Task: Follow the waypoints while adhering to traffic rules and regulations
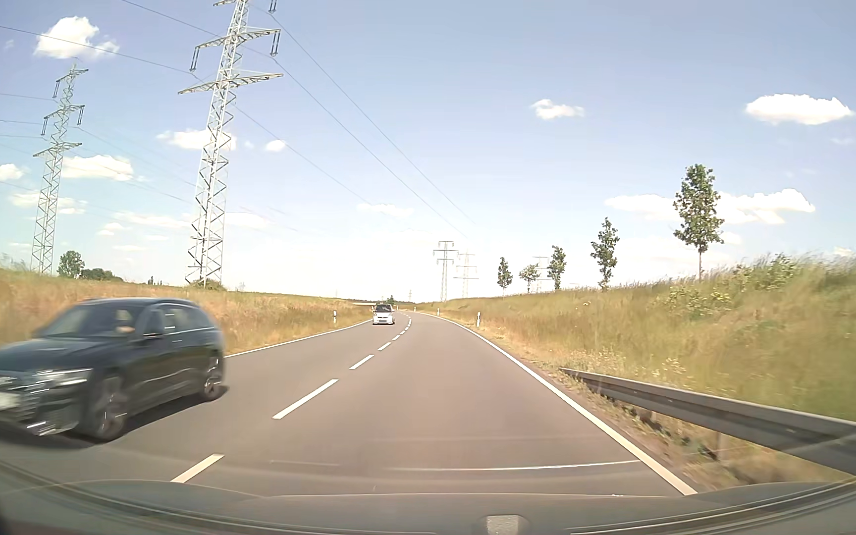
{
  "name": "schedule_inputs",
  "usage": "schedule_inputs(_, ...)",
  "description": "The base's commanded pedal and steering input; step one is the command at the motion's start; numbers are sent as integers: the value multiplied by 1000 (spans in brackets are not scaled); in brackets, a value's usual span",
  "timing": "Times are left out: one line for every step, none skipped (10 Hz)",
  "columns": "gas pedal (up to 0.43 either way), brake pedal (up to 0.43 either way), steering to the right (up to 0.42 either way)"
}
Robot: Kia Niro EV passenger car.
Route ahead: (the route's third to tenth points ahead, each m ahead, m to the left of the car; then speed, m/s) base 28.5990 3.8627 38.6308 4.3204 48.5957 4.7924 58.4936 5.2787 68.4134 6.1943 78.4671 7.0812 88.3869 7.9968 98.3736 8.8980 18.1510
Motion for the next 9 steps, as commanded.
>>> schedule_inputs(150, 30, -6)
schedule_inputs(150, 30, -6)
schedule_inputs(150, 30, -7)
schedule_inputs(150, 30, -6)
schedule_inputs(150, 30, -6)
schedule_inputs(150, 30, -6)
schedule_inputs(150, 30, -6)
schedule_inputs(150, 30, -6)
schedule_inputs(150, 37, -6)
